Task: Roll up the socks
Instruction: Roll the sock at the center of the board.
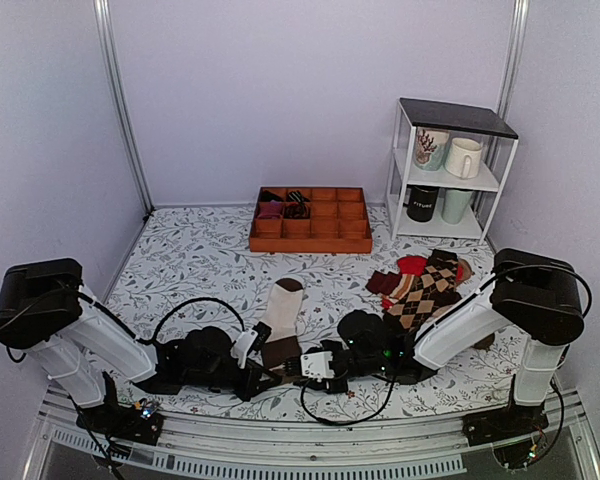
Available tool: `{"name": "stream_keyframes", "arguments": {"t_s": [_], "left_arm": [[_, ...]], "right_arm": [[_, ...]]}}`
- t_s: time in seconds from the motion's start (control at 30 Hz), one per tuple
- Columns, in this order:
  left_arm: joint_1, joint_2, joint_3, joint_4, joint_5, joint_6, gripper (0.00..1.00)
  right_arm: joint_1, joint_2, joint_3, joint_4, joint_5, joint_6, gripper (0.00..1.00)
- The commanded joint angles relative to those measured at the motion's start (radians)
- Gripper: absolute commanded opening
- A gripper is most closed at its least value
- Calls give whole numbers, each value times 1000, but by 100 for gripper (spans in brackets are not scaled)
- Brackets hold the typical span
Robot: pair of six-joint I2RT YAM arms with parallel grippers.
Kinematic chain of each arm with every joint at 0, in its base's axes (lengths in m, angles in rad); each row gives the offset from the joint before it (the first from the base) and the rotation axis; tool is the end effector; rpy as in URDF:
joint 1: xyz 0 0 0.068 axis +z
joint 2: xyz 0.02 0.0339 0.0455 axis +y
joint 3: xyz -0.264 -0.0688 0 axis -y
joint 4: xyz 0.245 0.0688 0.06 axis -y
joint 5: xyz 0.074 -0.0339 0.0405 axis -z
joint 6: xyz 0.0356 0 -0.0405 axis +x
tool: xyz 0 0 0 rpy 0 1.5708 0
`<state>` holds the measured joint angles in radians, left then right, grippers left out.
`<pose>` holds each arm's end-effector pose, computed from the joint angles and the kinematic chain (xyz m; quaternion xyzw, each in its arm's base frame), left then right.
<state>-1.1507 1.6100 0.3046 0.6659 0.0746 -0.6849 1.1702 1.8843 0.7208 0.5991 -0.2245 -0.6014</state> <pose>0.0956 -0.2206 0.0913 0.2224 0.8649 -0.3766 0.2461 0.1274 0.3212 0.1053 -0.7083 0.5089 0.2286 0.4324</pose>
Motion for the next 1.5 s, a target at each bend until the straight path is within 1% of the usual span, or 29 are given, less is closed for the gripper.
{"name": "stream_keyframes", "arguments": {"t_s": [0.0,0.1,0.2,0.27,0.33,0.37,0.43,0.53,0.63,0.73,0.83,0.93,0.97,1.0,1.07,1.13,1.17,1.27,1.37,1.47], "left_arm": [[5,65,-55,-277,37,-3,0],[5,63,-53,-280,38,-1,0],[5,63,-56,-279,36,-2,0],[5,64,-56,-277,34,-2,0],[5,65,-54,-278,35,3,0],[6,63,-53,-280,34,4,0],[6,56,-53,-281,31,6,0],[6,51,-55,-283,28,8,0],[6,56,-63,-270,27,8,0],[5,55,-71,-268,25,6,0],[5,41,-77,-270,13,5,0],[2,-4,-80,-299,-35,6,0],[0,-34,-80,-319,-66,8,6],[-4,-70,-80,-341,-97,12,21],[-15,-171,-79,-393,-166,24,35],[-39,-275,-74,-449,-241,41,44],[-57,-326,-73,-470,-282,49,47],[-117,-476,-83,-486,-387,98,48],[-167,-581,-101,-453,-447,176,47],[-203,-619,-129,-364,-462,269,47]], "right_arm": [[-4,-2,26,-17,-49,6,39],[-4,18,50,-58,-58,6,38],[-4,40,54,-63,-46,17,35],[-6,51,72,-88,-38,33,29],[-8,67,101,-147,-40,55,22],[-9,76,116,-177,-42,72,20],[-11,93,123,-207,-36,97,20],[-11,115,111,-210,0,115,28],[-11,121,117,-237,0,138,28],[-14,128,139,-307,-18,156,21],[-18,134,147,-350,-35,186,10],[-37,134,168,-410,-111,238,3],[-47,134,174,-429,-138,264,2],[-60,135,183,-450,-166,282,1],[-93,147,209,-504,-235,325,1],[-118,175,250,-582,-303,382,1],[-125,192,278,-630,-327,399,1],[-144,251,390,-812,-382,473,1],[-157,266,434,-888,-440,565,2],[-167,274,465,-935,-518,654,3]]}}
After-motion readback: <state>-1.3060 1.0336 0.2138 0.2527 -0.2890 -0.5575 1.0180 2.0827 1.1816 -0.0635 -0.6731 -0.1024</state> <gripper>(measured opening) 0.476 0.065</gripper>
